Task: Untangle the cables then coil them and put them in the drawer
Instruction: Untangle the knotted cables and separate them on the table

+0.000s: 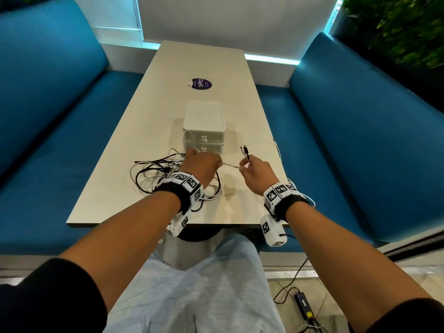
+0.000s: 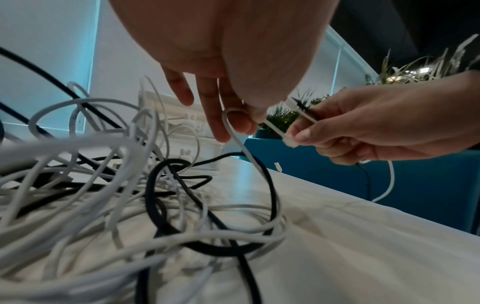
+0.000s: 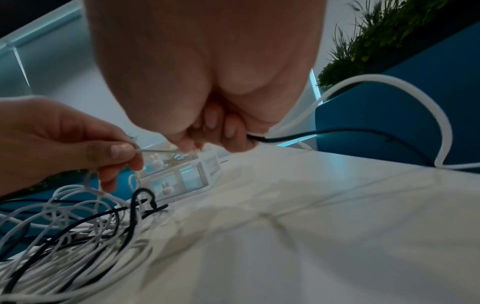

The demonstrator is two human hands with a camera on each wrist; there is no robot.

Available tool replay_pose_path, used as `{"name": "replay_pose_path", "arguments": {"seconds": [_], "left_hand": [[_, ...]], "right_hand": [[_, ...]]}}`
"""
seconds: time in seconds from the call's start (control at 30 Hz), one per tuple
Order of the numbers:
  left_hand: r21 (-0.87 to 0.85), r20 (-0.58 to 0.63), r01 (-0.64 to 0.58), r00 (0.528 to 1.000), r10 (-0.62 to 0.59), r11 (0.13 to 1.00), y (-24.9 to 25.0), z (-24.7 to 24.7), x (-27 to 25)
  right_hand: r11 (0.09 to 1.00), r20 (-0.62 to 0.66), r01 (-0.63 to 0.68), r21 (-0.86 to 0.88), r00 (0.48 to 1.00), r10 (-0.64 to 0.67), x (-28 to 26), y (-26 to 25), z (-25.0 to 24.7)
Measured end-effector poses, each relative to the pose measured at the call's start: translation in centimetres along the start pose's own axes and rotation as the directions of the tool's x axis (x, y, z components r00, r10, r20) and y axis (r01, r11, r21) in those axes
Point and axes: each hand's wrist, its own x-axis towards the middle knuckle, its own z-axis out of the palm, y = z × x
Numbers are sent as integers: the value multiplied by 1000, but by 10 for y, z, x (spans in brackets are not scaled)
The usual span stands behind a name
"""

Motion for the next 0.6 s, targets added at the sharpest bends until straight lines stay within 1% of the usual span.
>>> {"name": "replay_pose_path", "arguments": {"seconds": [0.07,0.13,0.2,0.27,0.33,0.4,0.47,0.53,0.6], "left_hand": [[-25,-15,-1,1000,0,1000,2,-1,-6],[-64,-66,37,997,-42,997,4,-2,-13],[-113,-95,89,990,-100,990,4,-3,-19],[-130,-104,111,987,-125,985,6,-2,-23],[-81,-89,91,991,-99,993,12,1,-26],[-37,-69,74,995,-76,997,19,6,-29],[-31,-53,68,996,-70,997,23,11,-31],[-66,-14,62,998,-63,996,24,15,-34],[-197,30,50,999,-45,979,23,19,-36]], "right_hand": [[994,-19,-106,7,994,106,2,-2,6],[990,-26,-139,13,990,139,2,-9,8],[991,-3,-128,48,992,129,1,-18,9],[984,54,-127,127,991,121,-1,-28,10],[976,90,-106,192,992,90,-2,-38,14],[977,103,-61,205,994,41,-1,-45,18],[977,103,-47,208,994,26,0,-47,22],[977,101,-52,205,994,31,0,-45,24],[988,115,-47,148,993,30,-2,-42,25]]}}
